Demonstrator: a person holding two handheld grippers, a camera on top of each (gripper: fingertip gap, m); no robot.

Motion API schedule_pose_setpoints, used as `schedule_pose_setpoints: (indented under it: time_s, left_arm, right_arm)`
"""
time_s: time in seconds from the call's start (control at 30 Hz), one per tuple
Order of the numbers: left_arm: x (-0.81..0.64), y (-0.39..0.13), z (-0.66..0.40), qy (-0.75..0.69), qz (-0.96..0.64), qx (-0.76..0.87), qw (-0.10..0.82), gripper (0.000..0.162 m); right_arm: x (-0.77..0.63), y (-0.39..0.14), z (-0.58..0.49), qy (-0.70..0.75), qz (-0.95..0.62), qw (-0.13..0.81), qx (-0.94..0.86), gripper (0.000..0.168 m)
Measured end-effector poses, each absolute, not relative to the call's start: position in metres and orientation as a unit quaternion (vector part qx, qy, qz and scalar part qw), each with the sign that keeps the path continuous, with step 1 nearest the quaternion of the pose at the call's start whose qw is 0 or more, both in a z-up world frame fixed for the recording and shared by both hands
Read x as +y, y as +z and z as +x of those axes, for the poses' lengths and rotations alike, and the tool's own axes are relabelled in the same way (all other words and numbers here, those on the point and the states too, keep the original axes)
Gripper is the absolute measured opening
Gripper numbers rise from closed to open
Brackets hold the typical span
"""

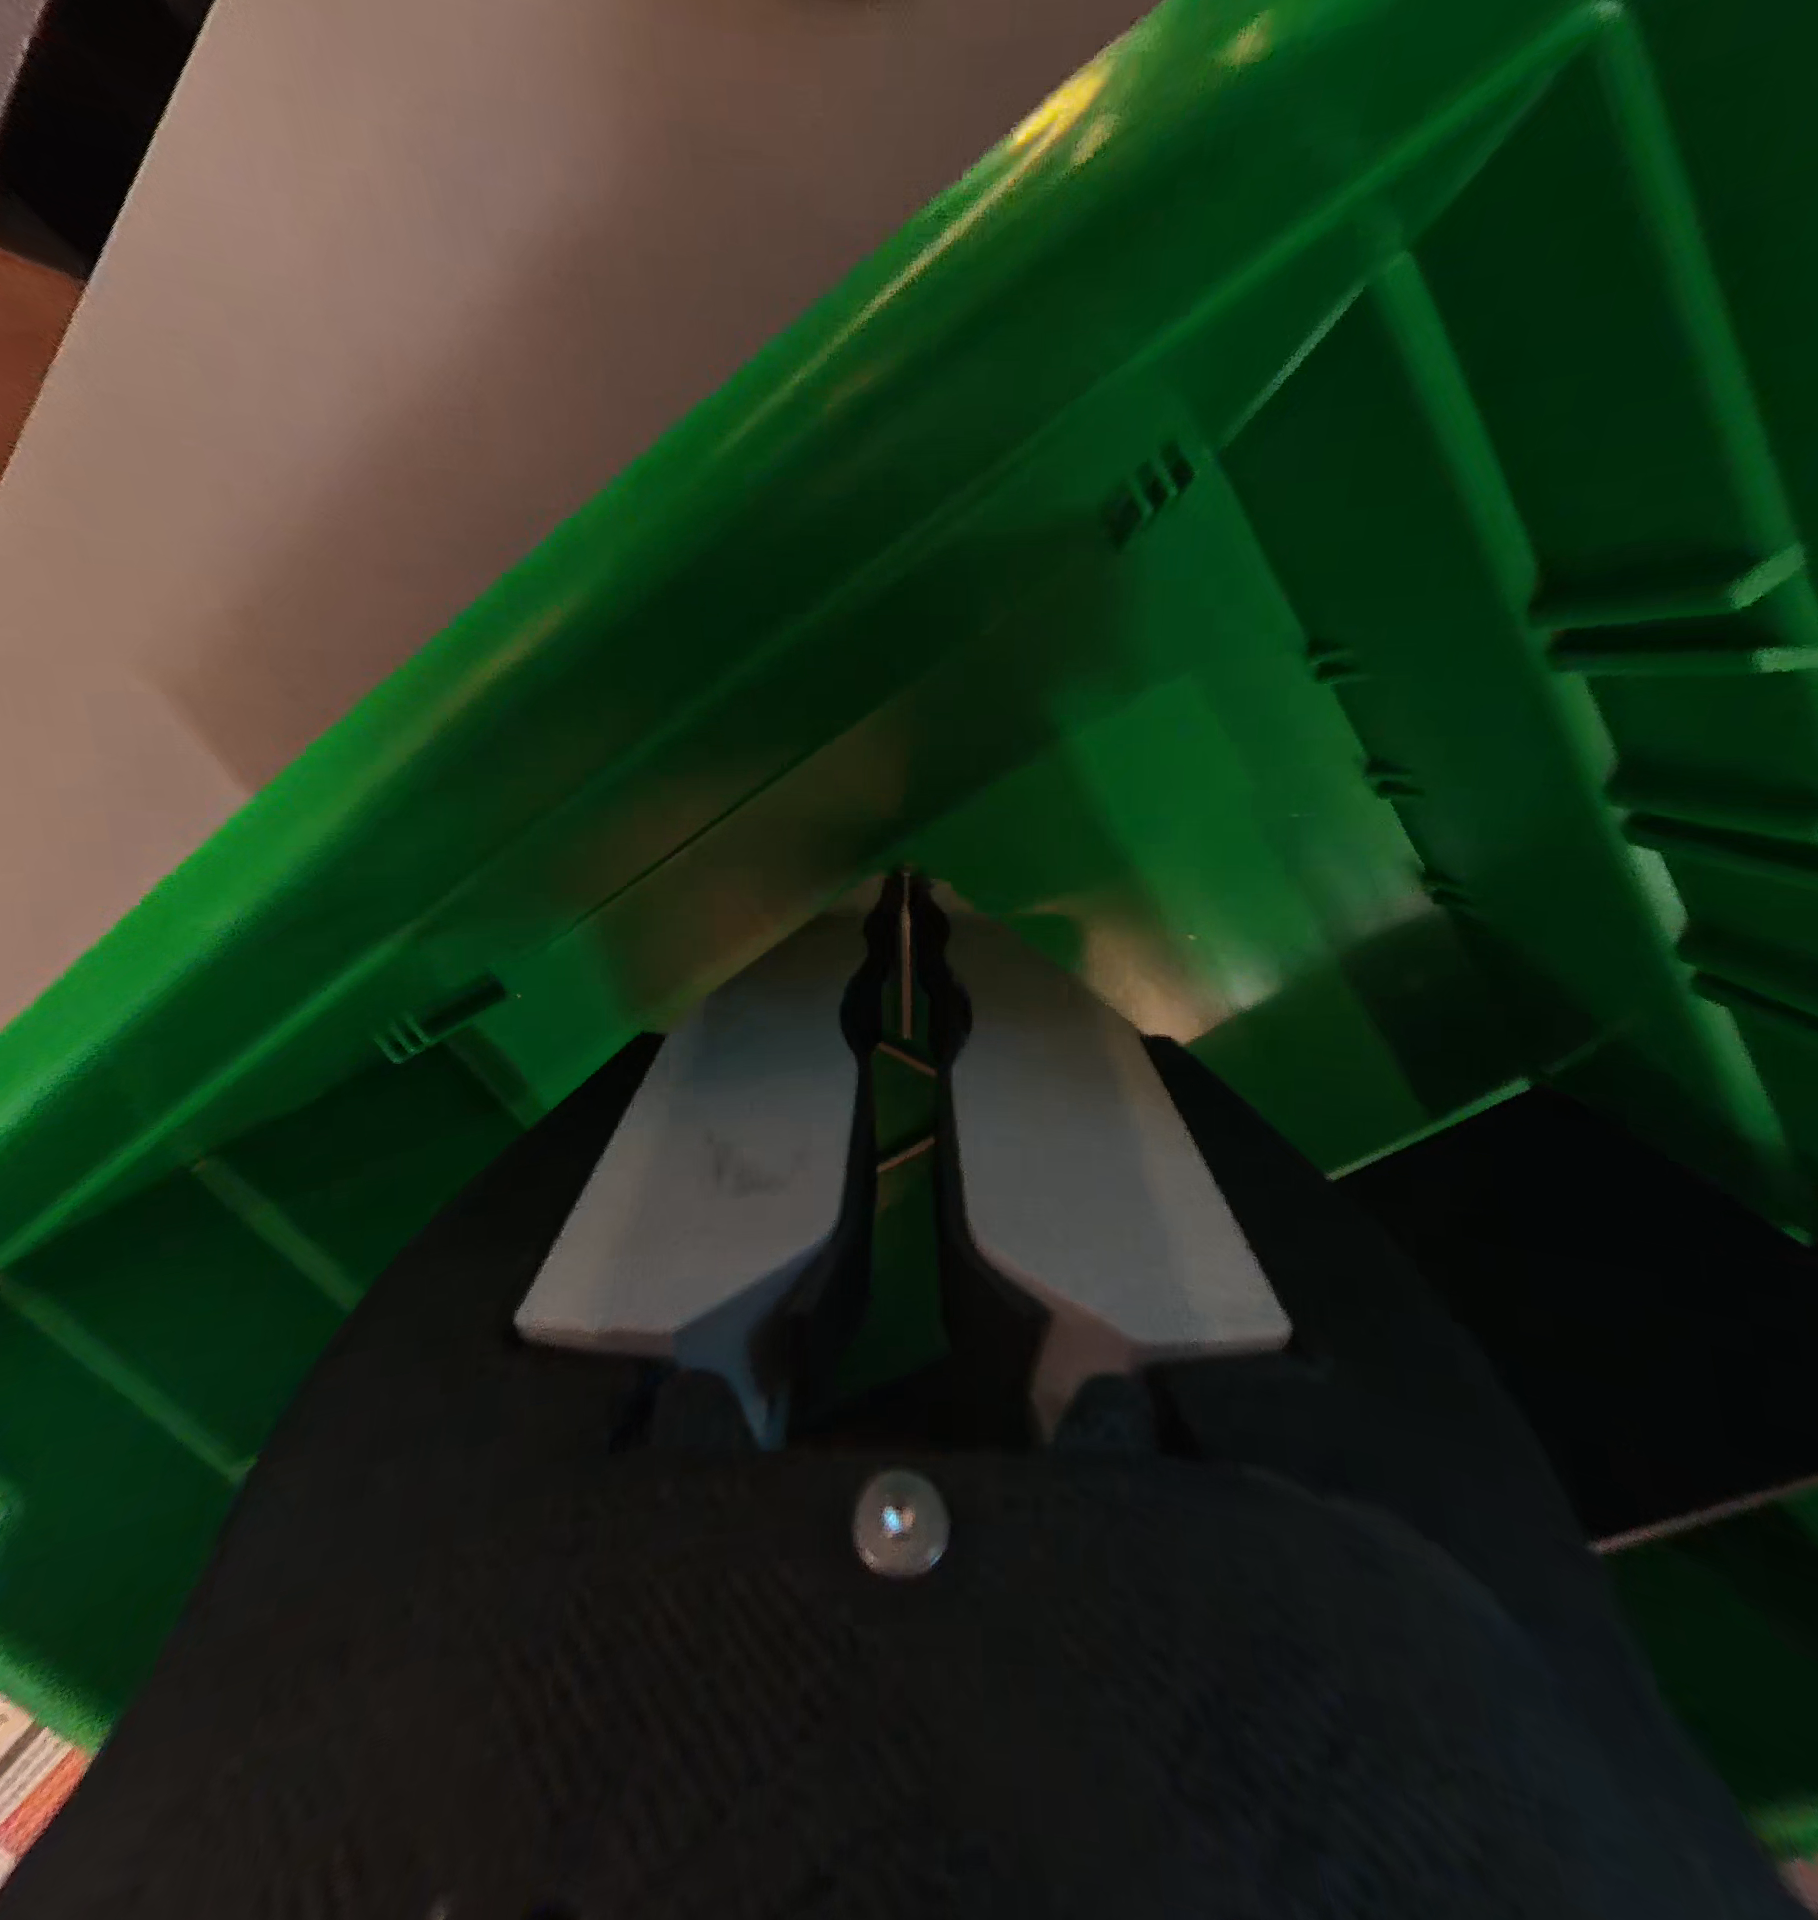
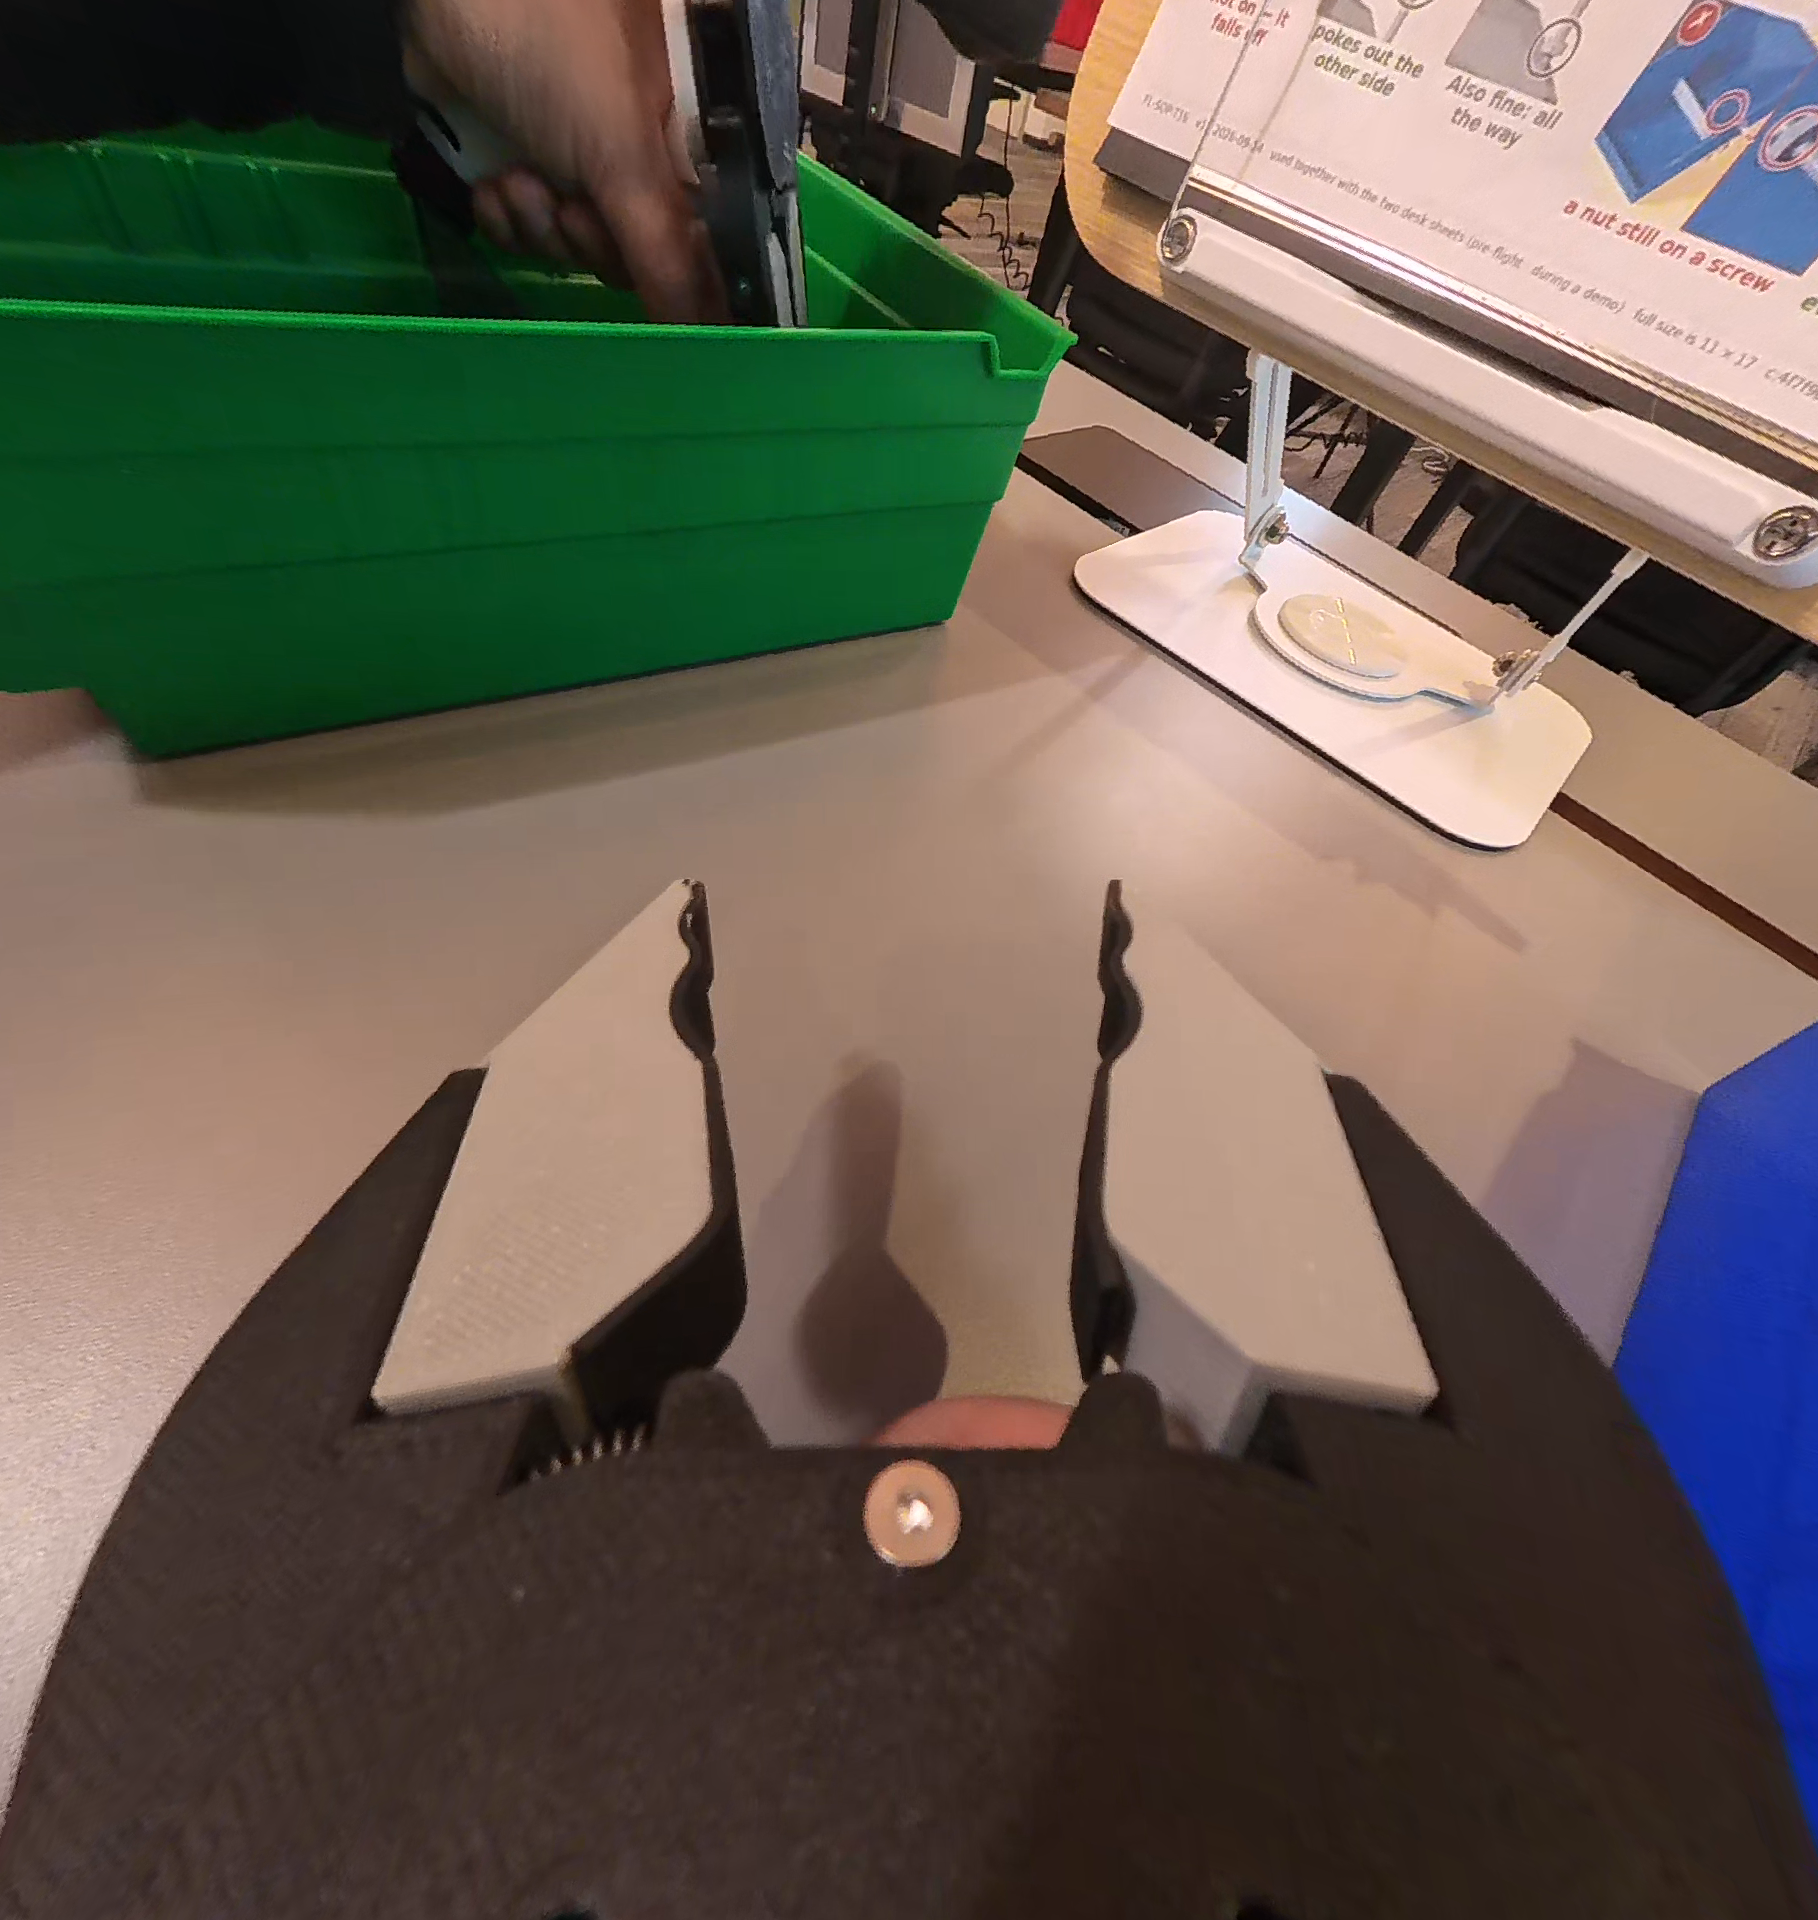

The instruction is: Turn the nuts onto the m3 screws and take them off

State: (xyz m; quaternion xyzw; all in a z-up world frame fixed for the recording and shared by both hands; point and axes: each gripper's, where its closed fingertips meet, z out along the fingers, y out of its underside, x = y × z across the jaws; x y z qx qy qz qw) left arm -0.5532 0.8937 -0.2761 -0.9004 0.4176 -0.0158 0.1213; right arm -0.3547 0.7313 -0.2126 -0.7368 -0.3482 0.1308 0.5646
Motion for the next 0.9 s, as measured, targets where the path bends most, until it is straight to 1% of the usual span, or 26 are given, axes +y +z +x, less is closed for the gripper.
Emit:
schedule_pose_setpoints:
  time_s: [0.17, 0.33, 0.43, 0.47, 0.53, 0.6, 0.7, 0.8, 0.9]
  left_arm:
    - [0.893, -0.252, -0.551, -0.033, -0.900, 0.403, 0.161, 0.001]
    - [0.879, -0.197, -0.536, -0.067, -0.882, 0.397, 0.246, 0.001]
    - [0.857, -0.159, -0.515, -0.098, -0.855, 0.404, 0.312, 0.001]
    - [0.846, -0.144, -0.504, -0.116, -0.840, 0.409, 0.338, 0.001]
    - [0.820, -0.117, -0.479, -0.160, -0.805, 0.418, 0.390, 0.001]
    - [0.786, -0.092, -0.449, -0.208, -0.759, 0.431, 0.441, 0.001]
    - [0.733, -0.067, -0.407, -0.271, -0.683, 0.448, 0.509, 0.001]
    - [0.684, -0.059, -0.371, -0.343, -0.611, 0.458, 0.547, 0.000]
    - [0.652, -0.065, -0.346, -0.399, -0.563, 0.462, 0.557, 0.000]
  right_arm:
    - [0.734, -0.209, -0.350, 0.133, -0.737, 0.570, -0.338, 0.072]
    - [0.733, -0.200, -0.348, 0.157, -0.735, 0.573, -0.327, 0.071]
    - [0.723, -0.189, -0.352, 0.199, -0.719, 0.573, -0.338, 0.070]
    - [0.717, -0.185, -0.355, 0.222, -0.711, 0.570, -0.348, 0.067]
    - [0.703, -0.174, -0.361, 0.272, -0.689, 0.564, -0.365, 0.056]
    - [0.689, -0.159, -0.365, 0.321, -0.658, 0.566, -0.379, 0.051]
    - [0.677, -0.137, -0.361, 0.364, -0.616, 0.585, -0.382, 0.039]
    - [0.668, -0.114, -0.352, 0.399, -0.572, 0.608, -0.379, 0.031]
    - [0.659, -0.101, -0.344, 0.421, -0.543, 0.616, -0.385, 0.027]
